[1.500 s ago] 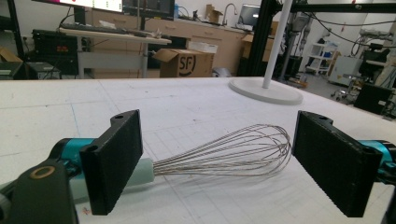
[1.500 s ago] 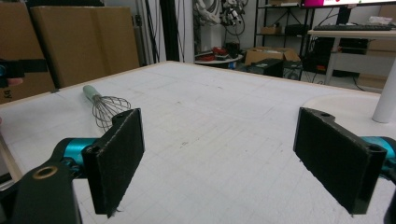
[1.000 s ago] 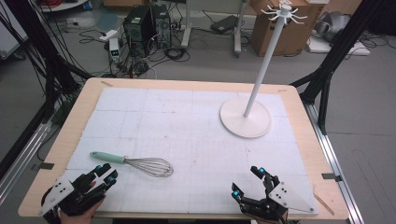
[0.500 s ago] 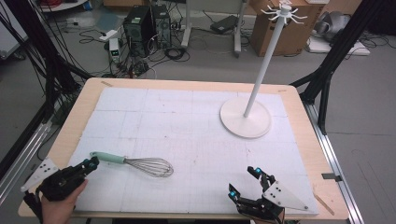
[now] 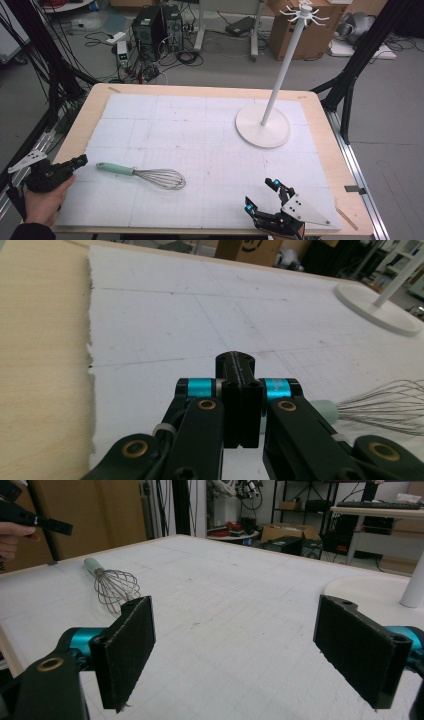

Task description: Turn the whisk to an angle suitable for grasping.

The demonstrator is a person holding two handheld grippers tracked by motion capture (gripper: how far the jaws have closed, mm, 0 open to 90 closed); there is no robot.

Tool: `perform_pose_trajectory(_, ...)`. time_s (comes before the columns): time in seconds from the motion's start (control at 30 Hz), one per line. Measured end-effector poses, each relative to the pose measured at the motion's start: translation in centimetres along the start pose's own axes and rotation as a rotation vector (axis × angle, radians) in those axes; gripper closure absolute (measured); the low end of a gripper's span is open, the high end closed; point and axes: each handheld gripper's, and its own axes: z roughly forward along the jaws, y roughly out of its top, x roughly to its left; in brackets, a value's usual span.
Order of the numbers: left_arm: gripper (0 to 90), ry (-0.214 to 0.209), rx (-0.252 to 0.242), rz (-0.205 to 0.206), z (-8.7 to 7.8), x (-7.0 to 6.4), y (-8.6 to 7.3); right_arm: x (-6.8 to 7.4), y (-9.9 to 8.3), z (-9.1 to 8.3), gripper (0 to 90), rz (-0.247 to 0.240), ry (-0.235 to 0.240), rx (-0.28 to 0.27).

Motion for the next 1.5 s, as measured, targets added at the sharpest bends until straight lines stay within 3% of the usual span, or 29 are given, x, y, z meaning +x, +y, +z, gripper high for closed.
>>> perform_pose_trajectory(0.2, 90.0, 0.045, 0.104, 0.0, 1.1, 1.1, 0.4, 0.1, 0.0, 0.0, 15.8, -0.002, 0.001, -0.001)
perform_pose_trajectory(0.33, 90.0, 0.054, 0.171, -0.003, 1.9, 1.9, 0.6, 0.1, 0.0, 0.0, 15.8, -0.001, 0.001, -0.002)
perform_pose_trajectory(0.47, 90.0, 0.05, 0.202, -0.02, 2.4, 2.4, 0.5, 0.1, 0.0, -0.1, 15.8, -0.003, 0.002, -0.002)
perform_pose_trajectory(0.57, 90.0, 0.048, 0.247, -0.001, 2.8, 2.4, 0.5, 0.1, 0.1, -0.1, 15.8, -0.002, 0.002, -0.008)
perform_pose_trajectory(1.13, 90.0, 0.064, 0.336, 0.058, 4.5, 1.5, -0.1, 0.2, 0.2, -0.1, 15.8, -0.004, 0.012, -0.015)
perform_pose_trajectory(1.27, 90.0, 0.071, 0.342, 0.069, 4.6, 1.4, -0.1, 0.2, 0.2, -0.1, 15.8, -0.004, 0.012, -0.013)
perform_pose_trajectory(1.5, 90.0, 0.106, 0.335, 0.054, 5.1, 2.0, 0.0, 0.2, 0.2, -0.1, 15.8, -0.005, 0.014, -0.014)
